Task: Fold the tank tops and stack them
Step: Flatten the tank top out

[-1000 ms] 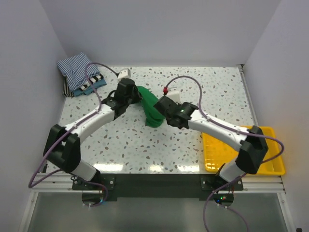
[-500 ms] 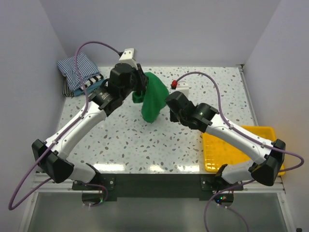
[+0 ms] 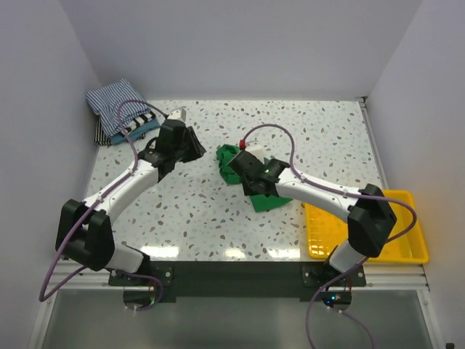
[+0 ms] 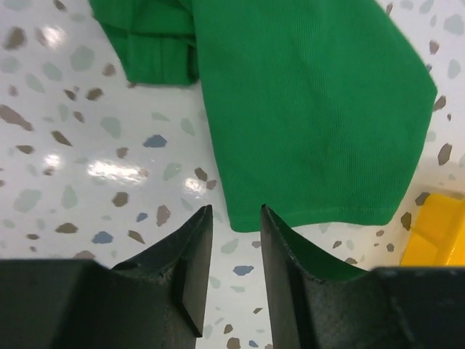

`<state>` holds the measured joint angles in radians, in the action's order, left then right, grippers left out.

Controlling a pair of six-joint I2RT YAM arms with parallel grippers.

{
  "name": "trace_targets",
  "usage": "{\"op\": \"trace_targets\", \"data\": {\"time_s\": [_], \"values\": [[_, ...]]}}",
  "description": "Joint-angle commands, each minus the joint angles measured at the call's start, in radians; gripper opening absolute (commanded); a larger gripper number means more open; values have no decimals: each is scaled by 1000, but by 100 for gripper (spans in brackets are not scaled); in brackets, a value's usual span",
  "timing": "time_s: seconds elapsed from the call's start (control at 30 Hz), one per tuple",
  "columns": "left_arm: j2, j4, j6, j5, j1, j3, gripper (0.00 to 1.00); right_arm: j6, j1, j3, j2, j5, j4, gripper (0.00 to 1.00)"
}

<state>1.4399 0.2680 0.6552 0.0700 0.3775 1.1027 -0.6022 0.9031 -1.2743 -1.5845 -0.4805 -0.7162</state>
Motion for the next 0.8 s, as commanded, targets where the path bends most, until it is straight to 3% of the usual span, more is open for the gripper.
{"op": "trace_targets", "data": {"time_s": [0.0,0.13,0.4,0.53,0.57,0.6,0.67,0.77], "values": [[-61,-142,43,-118,61,-122,34,-1,2,58,-45,-21,18,40],[-61,-191,72,-147,104,-233,34,12,5,102,-117,-21,49,45],[-117,-205,66,-147,116,-311,35,39,11,61,-253,28,83,46],[-122,-213,66,-145,116,-334,35,50,11,18,-292,46,72,33],[-124,-213,67,-145,116,-339,35,50,10,-2,-296,55,72,26],[-125,-213,67,-144,116,-345,35,48,11,-13,-295,63,67,12],[-134,-216,67,-144,116,-359,34,51,11,-57,-279,92,49,1],[-154,-210,64,-139,116,-368,31,51,10,-111,-192,95,17,0]]}}
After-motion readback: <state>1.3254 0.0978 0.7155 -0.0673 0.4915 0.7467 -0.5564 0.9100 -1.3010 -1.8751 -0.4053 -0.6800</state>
